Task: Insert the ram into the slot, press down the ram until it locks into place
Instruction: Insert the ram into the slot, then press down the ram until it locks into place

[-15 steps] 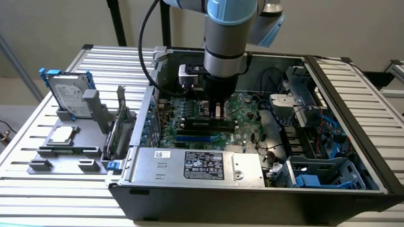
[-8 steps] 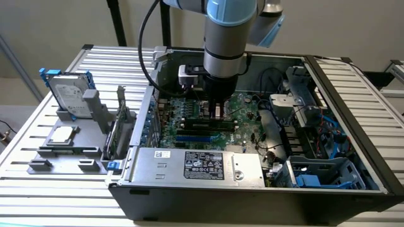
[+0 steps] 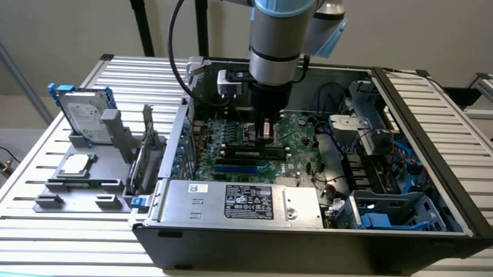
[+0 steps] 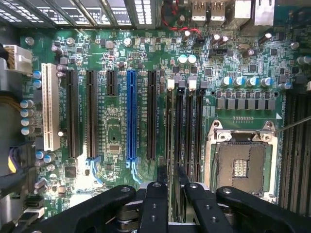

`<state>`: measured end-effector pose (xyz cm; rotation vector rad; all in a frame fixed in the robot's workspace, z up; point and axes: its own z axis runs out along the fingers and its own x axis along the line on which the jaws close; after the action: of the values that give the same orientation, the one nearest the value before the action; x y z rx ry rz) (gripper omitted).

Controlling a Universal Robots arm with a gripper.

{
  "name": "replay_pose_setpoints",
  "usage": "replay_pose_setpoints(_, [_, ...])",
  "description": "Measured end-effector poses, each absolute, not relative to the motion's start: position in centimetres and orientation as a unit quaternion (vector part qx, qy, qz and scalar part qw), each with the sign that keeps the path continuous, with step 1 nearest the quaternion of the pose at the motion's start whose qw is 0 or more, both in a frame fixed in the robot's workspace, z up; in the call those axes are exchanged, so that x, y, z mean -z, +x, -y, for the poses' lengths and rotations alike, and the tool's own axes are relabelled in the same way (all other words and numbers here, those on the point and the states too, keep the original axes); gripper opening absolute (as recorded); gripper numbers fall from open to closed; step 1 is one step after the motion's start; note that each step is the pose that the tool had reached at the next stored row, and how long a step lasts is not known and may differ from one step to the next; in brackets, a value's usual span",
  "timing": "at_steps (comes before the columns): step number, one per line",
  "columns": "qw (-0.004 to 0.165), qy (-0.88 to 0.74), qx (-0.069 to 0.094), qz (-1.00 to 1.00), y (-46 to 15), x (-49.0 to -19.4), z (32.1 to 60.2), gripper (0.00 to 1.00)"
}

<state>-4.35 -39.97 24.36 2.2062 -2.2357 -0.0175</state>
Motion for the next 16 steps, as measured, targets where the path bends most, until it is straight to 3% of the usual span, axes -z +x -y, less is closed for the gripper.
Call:
replay_pose_setpoints(2, [0.001,0.702,0.006,0.712,-4.39,-24.7,39.97,0.1])
replay_pose_setpoints(16, [0.001,0.702,0.006,0.712,-4.4,-24.6,39.97,0.1])
